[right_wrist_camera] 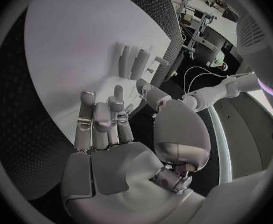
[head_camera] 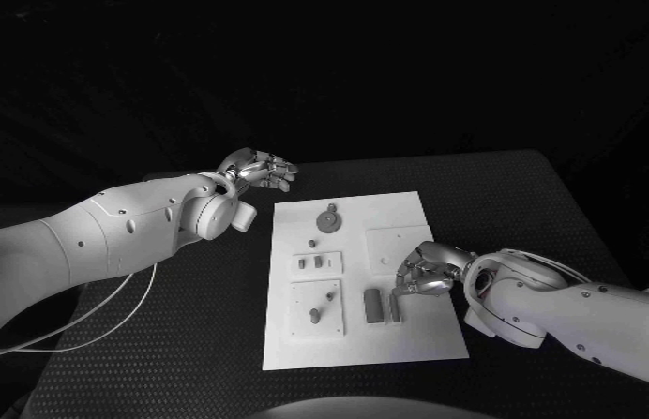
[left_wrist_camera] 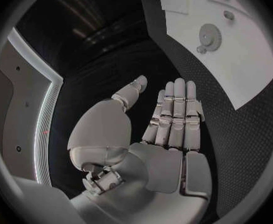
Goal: Assemble the parts on the task board
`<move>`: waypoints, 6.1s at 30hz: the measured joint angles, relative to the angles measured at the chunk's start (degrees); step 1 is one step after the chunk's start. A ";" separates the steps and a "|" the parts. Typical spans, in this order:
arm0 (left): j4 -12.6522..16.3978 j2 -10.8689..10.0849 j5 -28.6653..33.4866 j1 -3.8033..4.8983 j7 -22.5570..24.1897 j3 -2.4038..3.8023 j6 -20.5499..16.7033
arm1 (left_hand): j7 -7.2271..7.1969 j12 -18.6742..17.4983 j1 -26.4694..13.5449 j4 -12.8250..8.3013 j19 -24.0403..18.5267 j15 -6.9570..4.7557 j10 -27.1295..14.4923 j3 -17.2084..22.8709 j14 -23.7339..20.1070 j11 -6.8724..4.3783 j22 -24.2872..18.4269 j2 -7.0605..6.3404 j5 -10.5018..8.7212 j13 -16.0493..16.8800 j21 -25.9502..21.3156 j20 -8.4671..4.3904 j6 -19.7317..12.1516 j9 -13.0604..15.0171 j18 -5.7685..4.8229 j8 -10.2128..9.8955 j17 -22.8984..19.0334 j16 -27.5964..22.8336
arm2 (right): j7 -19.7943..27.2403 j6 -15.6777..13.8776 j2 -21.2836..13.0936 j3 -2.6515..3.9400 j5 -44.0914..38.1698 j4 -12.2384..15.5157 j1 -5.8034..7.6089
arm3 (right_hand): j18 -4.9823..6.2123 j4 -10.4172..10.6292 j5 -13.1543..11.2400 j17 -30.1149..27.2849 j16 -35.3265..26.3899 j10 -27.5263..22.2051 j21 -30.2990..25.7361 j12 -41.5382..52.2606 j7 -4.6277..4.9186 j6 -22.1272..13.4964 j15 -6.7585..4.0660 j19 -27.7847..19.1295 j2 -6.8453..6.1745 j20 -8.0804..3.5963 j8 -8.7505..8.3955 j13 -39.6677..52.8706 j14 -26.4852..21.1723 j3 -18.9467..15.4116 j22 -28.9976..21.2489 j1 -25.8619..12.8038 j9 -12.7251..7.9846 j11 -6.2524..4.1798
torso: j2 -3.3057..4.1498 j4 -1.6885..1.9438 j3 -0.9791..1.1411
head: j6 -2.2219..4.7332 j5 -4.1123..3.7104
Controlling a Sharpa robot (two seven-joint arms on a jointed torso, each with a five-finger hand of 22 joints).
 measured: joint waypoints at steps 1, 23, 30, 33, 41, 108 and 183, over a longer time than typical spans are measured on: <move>0.00 0.00 0.00 0.00 0.00 0.00 0.00 | 0.00 0.00 0.00 0.00 0.00 0.00 0.00 0.00 0.00 0.00 0.00 0.00 0.00 0.00 0.00 0.00 0.00 0.00 0.00 0.00 0.00 0.00 | 0.91 -0.25 -0.01 0.00 -0.58 -0.05 0.00 | 0.00 -1.17 0.00 0.00 0.00 -0.12 0.01 0.19 -0.09 -0.26 0.01 -0.14 1.19 -0.13 -0.20 0.04 -0.01 -0.25 0.00 1.20 -0.15 0.12 | 0.00 0.00 0.00 | 0.01 -0.01; 0.00 0.00 0.00 0.01 -0.06 0.00 0.03 | 0.21 0.00 0.00 0.16 0.00 0.00 0.00 0.16 0.00 0.00 -0.05 0.00 0.00 -0.05 0.00 0.00 -0.21 -0.08 0.00 0.00 0.12 0.00 | 7.77 3.57 0.75 -0.03 -10.03 -1.43 -0.03 | -0.36 -6.86 0.00 -0.43 0.22 -0.67 0.69 0.19 0.97 -0.19 0.60 -2.07 8.79 0.77 -0.02 -0.47 -1.04 -2.27 0.00 11.66 -2.00 0.35 | 0.02 -0.01 0.01 | -0.04 -0.05; 0.01 0.02 0.00 0.01 -0.08 0.00 0.05 | 0.17 0.00 0.00 0.16 0.00 0.00 0.00 0.16 0.00 0.00 -0.04 0.00 0.00 -0.04 0.00 0.00 -0.25 -0.11 0.00 0.00 0.11 0.00 | 7.95 4.50 1.42 -0.03 -11.05 -1.69 -0.14 | -0.37 -6.71 0.00 -0.43 0.22 -0.73 0.69 0.19 0.93 -0.15 0.53 -2.07 9.35 0.77 -0.02 -0.54 -1.11 -2.74 0.00 11.57 -2.27 0.30 | 0.03 -0.01 0.01 | -0.07 -0.10; 0.01 0.01 0.00 0.01 -0.08 0.00 0.05 | 0.05 0.00 0.00 0.16 0.00 0.00 0.00 0.16 0.00 0.00 -0.04 0.00 0.00 -0.04 0.00 0.00 -0.36 -0.11 0.00 0.00 0.16 0.00 | 8.01 4.87 1.57 -0.04 -11.29 -1.76 -0.18 | -0.38 -6.71 0.00 -0.43 0.42 -0.73 0.69 0.19 0.77 0.17 0.51 -2.07 9.35 0.77 0.03 -0.59 -1.13 -2.74 0.00 11.57 -2.34 0.30 | 0.03 -0.01 -0.01 | -0.13 -0.11; 0.01 -0.02 0.00 0.01 -0.11 0.00 0.06 | 0.05 0.00 0.00 0.16 0.00 0.00 -0.20 0.16 0.00 -0.20 -0.04 0.00 0.00 -0.04 0.00 0.00 -0.36 -0.10 0.00 0.00 0.17 0.00 | 8.09 5.57 1.88 0.02 -11.76 -2.18 -0.23 | -0.39 -6.61 0.00 -0.49 0.42 -0.58 0.81 0.41 0.28 1.10 0.49 -2.27 10.03 0.98 0.65 -0.75 -1.14 -3.15 0.00 10.88 -2.62 0.14 | 0.02 -0.01 -0.03 | -0.25 -0.13; -2.08 0.47 0.47 -0.01 0.15 -0.02 0.17 | 0.30 0.00 0.00 0.31 -0.21 0.06 -0.20 0.00 -0.06 -0.20 -0.14 0.00 0.00 -0.12 0.00 0.21 -0.52 -0.14 0.00 0.00 0.48 -0.51 | 21.53 -9.39 7.11 3.57 7.99 -15.99 2.40 | -0.37 -3.58 0.00 -3.21 -3.34 -4.71 -2.09 -2.49 2.51 -4.11 2.03 -5.28 3.44 2.18 -1.53 -3.10 -4.64 -2.86 -0.03 7.26 -4.99 2.05 | -0.32 -0.25 -0.32 | 4.44 -1.28; 25.59 -5.27 14.07 -9.71 15.94 7.95 -29.57 | -10.95 -3.77 -58.98 13.90 -54.26 -3.89 -66.63 -29.08 -56.50 -7.27 -57.36 5.14 -4.40 -15.83 -3.43 1.43 -47.60 -27.64 0.03 -16.86 -33.05 -30.81 | 42.63 -28.60 6.26 11.71 66.16 -3.24 -2.70 | -13.71 10.04 -2.47 -55.79 -83.45 -64.17 -51.37 -62.38 -5.06 -57.92 6.33 -61.64 12.64 0.17 -10.31 -67.49 -66.75 -39.56 -74.87 -52.06 -41.42 0.29 | -7.50 1.91 -4.50 | 10.39 -3.35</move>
